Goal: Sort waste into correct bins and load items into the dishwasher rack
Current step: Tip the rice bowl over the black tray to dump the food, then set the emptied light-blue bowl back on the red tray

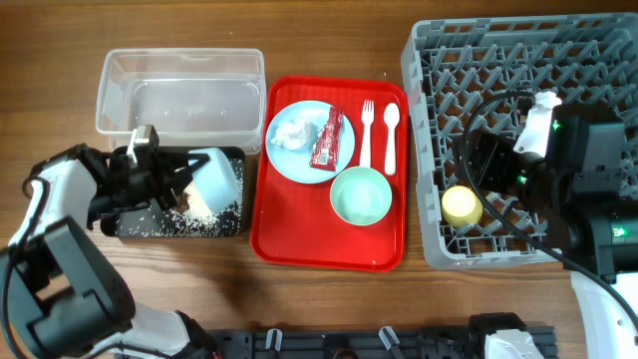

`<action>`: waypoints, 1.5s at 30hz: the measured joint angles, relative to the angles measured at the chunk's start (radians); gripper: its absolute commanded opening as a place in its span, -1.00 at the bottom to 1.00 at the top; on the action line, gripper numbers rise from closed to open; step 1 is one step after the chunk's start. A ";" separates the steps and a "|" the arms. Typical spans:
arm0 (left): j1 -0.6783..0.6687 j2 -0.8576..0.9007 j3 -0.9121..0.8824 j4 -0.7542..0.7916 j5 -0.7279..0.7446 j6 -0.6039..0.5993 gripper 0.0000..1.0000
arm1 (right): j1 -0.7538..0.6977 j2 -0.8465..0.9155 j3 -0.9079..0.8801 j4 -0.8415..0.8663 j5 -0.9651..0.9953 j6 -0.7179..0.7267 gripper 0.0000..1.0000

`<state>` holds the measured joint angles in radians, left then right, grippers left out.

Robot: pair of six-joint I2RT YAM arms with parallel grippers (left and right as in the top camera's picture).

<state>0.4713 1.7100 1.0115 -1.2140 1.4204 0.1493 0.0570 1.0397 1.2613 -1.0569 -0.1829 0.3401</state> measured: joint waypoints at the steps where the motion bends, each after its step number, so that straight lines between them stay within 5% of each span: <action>1: -0.010 -0.025 -0.001 -0.003 -0.024 0.004 -0.92 | 0.000 0.000 0.000 0.000 0.000 0.000 0.70; 6: -0.130 -0.259 0.000 0.095 -0.316 -0.100 -0.92 | 0.000 0.000 0.000 0.001 0.000 0.000 0.70; 11: -0.494 -0.421 0.000 0.216 -0.768 -0.339 -0.92 | 0.000 0.000 0.000 0.001 0.000 0.000 0.71; 17: -0.998 -0.349 -0.001 0.338 -1.290 -0.608 -0.91 | 0.000 0.000 0.000 0.003 0.000 0.000 0.71; 21: -1.167 -0.206 -0.006 0.404 -1.452 -0.713 -0.53 | 0.000 0.000 0.000 0.002 0.000 0.000 0.71; 22: -1.181 -0.169 -0.006 0.419 -1.470 -0.727 -0.52 | 0.000 0.000 0.000 0.001 0.000 0.000 0.71; 24: -1.186 -0.116 -0.007 0.434 -1.484 -0.746 -0.16 | 0.000 0.000 0.000 0.001 0.000 0.000 0.72; 28: -1.186 -0.111 0.010 0.370 -1.484 -0.767 0.10 | 0.000 0.000 0.000 0.001 0.000 0.000 0.77; 37: -1.182 -0.158 0.153 0.523 -1.600 -0.738 0.34 | 0.000 0.000 0.000 0.004 0.000 0.000 0.78; 40: -1.144 -0.137 0.156 0.689 -1.680 -0.676 0.51 | 0.000 0.000 0.000 0.003 0.000 0.000 0.77; 45: -1.051 0.024 0.159 0.871 -1.729 -0.624 0.51 | 0.000 0.002 0.000 0.000 0.000 0.000 0.78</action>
<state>-0.5800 1.7344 1.1702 -0.3431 -0.3084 -0.4751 0.0570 1.0416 1.2613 -1.0573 -0.1833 0.3397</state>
